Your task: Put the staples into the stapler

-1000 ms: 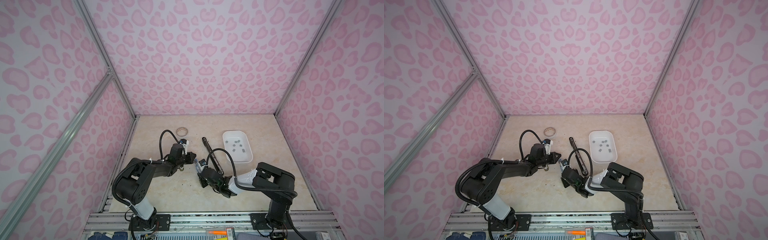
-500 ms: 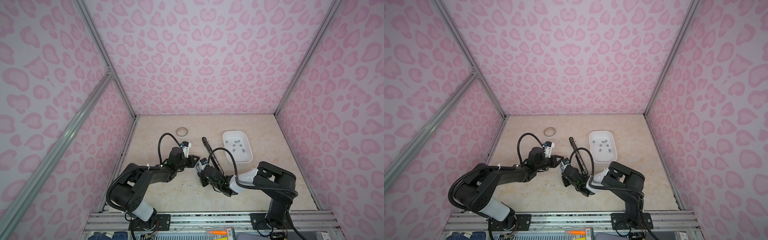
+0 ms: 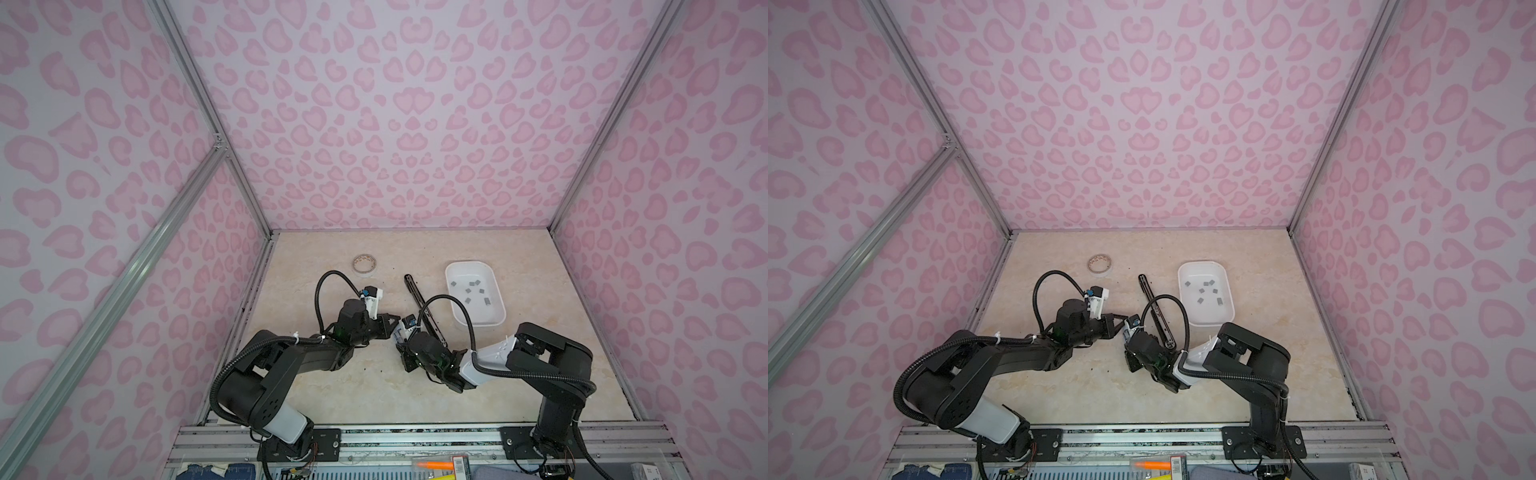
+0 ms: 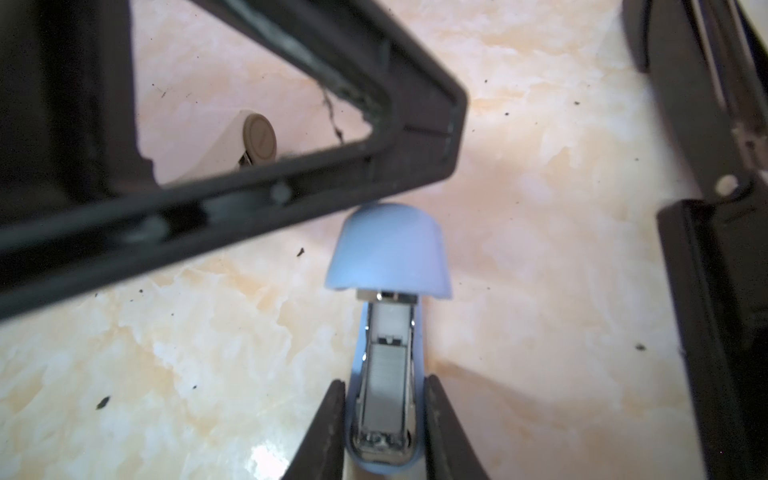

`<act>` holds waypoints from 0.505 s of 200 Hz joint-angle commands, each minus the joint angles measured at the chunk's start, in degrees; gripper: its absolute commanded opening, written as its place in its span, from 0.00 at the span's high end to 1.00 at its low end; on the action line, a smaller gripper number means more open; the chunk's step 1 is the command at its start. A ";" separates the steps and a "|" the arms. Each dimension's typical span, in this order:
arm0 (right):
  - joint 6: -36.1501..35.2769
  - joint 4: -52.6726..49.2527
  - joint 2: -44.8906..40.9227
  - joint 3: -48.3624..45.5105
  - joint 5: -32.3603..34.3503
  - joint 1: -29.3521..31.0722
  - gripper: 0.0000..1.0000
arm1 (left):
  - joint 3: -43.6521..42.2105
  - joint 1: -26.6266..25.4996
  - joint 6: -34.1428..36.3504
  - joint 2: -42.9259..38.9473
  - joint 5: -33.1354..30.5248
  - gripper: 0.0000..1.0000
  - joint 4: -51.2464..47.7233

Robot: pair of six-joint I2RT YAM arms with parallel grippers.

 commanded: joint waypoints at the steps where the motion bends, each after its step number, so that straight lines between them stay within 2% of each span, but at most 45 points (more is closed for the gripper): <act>1: 0.67 -5.91 0.44 -0.33 1.13 -0.18 0.78 | -0.69 -0.15 -0.93 -0.26 -0.77 0.91 4.19; 28: 0.55 -6.62 0.41 -0.07 1.33 -0.13 0.77 | -1.81 -1.04 -2.73 -0.81 -1.88 0.91 6.62; 63: 0.52 -6.26 0.39 -0.33 1.29 -0.14 0.77 | -1.15 -6.56 0.59 -1.66 -5.92 0.92 3.23; 101: 0.21 -6.43 -0.57 -0.73 2.09 -0.12 0.77 | -1.10 -6.90 0.54 -0.41 -7.50 0.93 3.17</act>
